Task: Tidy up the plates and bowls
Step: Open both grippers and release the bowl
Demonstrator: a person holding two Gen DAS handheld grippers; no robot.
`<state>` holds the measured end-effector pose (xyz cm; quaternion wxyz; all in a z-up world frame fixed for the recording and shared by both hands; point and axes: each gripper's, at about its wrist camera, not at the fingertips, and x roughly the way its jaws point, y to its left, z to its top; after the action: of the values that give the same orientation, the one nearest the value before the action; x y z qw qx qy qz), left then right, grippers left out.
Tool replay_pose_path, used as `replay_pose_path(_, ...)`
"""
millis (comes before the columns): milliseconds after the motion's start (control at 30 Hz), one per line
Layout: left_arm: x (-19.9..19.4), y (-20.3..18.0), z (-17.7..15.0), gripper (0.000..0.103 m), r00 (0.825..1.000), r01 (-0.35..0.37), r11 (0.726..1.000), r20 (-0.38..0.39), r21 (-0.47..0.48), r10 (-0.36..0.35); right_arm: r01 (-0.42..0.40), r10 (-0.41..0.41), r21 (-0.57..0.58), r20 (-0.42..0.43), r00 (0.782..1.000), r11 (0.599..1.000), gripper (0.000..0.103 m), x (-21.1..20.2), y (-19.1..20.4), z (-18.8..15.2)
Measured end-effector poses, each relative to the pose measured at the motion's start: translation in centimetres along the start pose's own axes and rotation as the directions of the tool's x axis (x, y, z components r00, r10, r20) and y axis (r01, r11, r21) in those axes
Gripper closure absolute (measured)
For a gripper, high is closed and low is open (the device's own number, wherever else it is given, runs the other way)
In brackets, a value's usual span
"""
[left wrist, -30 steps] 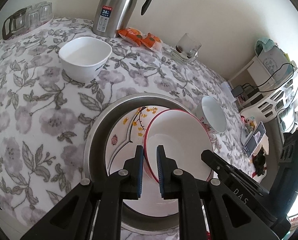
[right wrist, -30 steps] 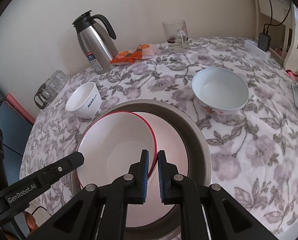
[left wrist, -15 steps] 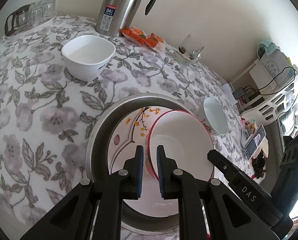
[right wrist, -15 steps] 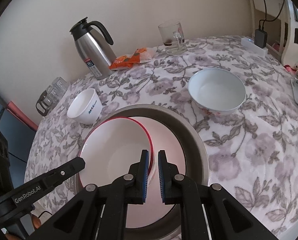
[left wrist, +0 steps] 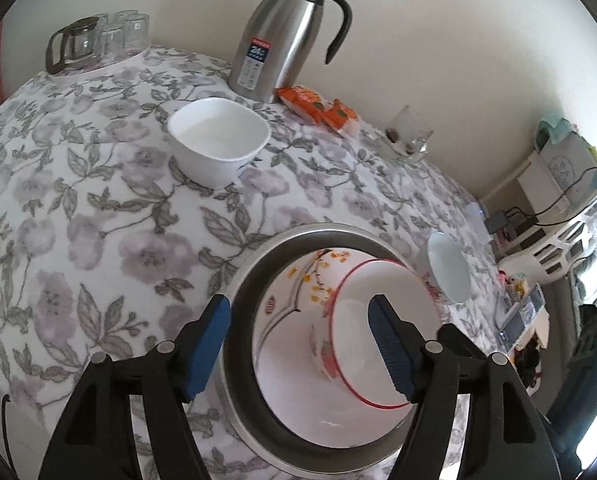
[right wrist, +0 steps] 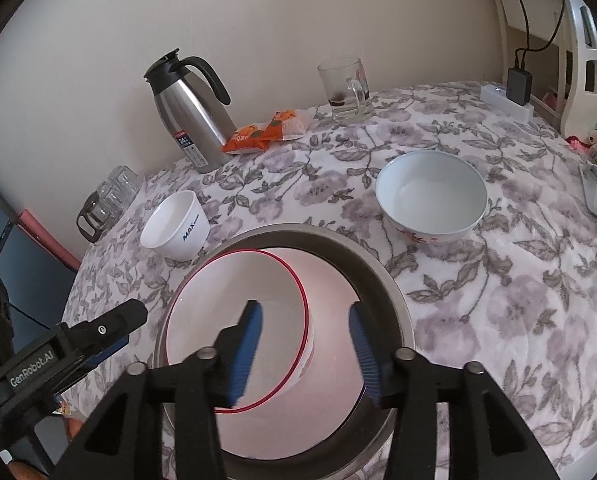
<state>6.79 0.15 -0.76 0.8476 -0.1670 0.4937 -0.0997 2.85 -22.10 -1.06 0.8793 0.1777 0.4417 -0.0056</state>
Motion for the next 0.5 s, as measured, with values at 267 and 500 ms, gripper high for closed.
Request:
replay_pose_path(267, -0.4, 0.9, 0.2, 0.015, 0.993, -0.110, 0.994, 0.041, -0.011, 0.110, 0.022, -0.022, 0.010, 0.001, 1.000, 1.000, 0.017, 0.1, -0.2, 0.1)
replay_pose_path(500, -0.7, 1.9, 0.6, 0.005, 0.974, -0.202, 0.979, 0.094, -0.040, 0.204, 0.037, -0.037, 0.005, 0.022, 0.999, 0.999, 0.000, 0.1, -0.3, 0.1)
